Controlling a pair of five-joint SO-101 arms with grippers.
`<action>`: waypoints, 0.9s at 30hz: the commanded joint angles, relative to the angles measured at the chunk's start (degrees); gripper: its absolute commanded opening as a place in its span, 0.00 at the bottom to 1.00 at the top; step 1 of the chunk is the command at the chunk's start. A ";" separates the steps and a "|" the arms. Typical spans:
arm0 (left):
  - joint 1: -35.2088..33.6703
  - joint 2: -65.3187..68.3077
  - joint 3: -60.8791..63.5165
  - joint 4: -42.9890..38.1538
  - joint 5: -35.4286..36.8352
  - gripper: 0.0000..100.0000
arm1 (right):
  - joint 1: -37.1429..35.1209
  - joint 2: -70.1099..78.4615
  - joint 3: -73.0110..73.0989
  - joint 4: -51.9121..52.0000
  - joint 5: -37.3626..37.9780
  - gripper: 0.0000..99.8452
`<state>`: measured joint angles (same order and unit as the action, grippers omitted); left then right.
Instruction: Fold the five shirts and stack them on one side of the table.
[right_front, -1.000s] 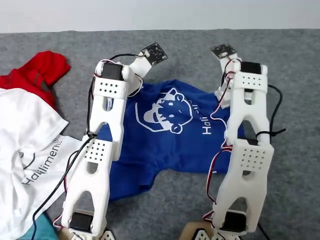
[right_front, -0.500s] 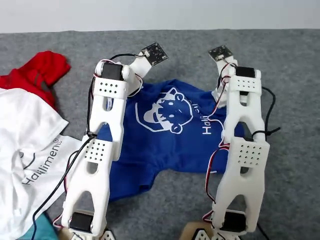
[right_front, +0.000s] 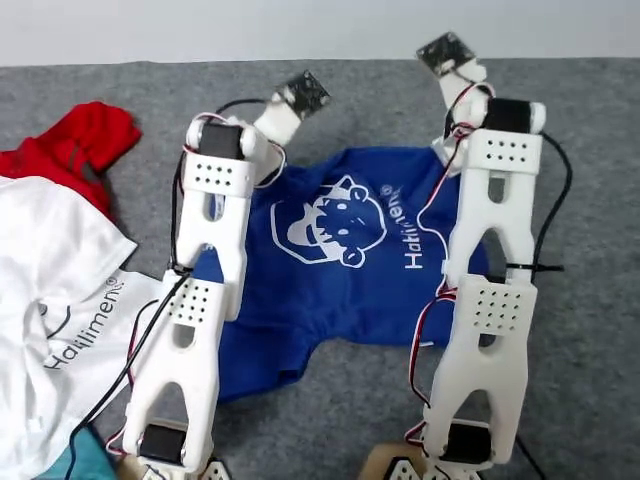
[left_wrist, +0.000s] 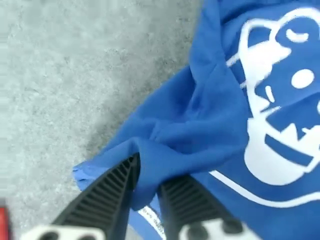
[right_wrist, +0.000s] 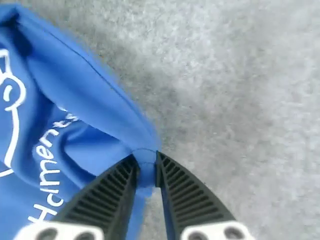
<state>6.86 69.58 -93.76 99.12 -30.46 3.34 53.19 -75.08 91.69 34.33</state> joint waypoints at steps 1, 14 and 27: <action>0.00 -9.93 -2.51 1.14 1.85 0.00 | 0.04 -4.79 -8.88 3.21 0.70 0.01; -3.96 -27.69 -2.33 1.32 8.53 0.00 | 1.71 -6.37 -20.84 11.30 4.48 0.01; -4.48 -32.97 8.31 1.67 8.18 0.00 | 3.30 -21.14 1.05 11.12 8.70 0.01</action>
<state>2.11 42.95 -89.80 99.47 -22.55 6.51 39.38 -80.35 100.66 42.33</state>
